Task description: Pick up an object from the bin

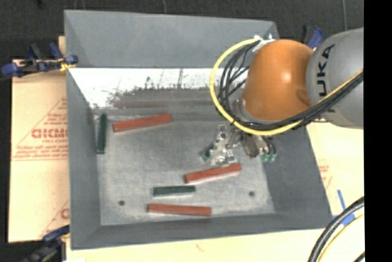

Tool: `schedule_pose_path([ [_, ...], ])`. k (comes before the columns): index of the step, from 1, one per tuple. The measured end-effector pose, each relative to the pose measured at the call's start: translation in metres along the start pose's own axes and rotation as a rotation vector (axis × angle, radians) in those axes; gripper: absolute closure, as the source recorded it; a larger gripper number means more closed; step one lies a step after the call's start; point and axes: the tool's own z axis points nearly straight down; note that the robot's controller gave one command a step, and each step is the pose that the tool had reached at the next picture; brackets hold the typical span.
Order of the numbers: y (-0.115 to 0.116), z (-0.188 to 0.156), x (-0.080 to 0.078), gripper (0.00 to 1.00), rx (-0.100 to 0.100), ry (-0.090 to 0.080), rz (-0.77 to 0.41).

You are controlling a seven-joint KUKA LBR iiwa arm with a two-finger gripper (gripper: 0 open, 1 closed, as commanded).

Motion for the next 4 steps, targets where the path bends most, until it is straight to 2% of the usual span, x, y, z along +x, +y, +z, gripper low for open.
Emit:
schedule_pose_path([
  [1, -0.01, 0.021, -0.001, 0.0, -0.001, -0.005, 0.139],
  [2, -0.013, 0.034, -0.001, 0.0, -0.001, -0.002, 0.161],
  [3, -0.013, 0.098, 0.001, 1.0, 0.001, -0.039, 0.143],
  [4, -0.013, 0.098, 0.001, 1.0, 0.001, -0.038, 0.144],
])
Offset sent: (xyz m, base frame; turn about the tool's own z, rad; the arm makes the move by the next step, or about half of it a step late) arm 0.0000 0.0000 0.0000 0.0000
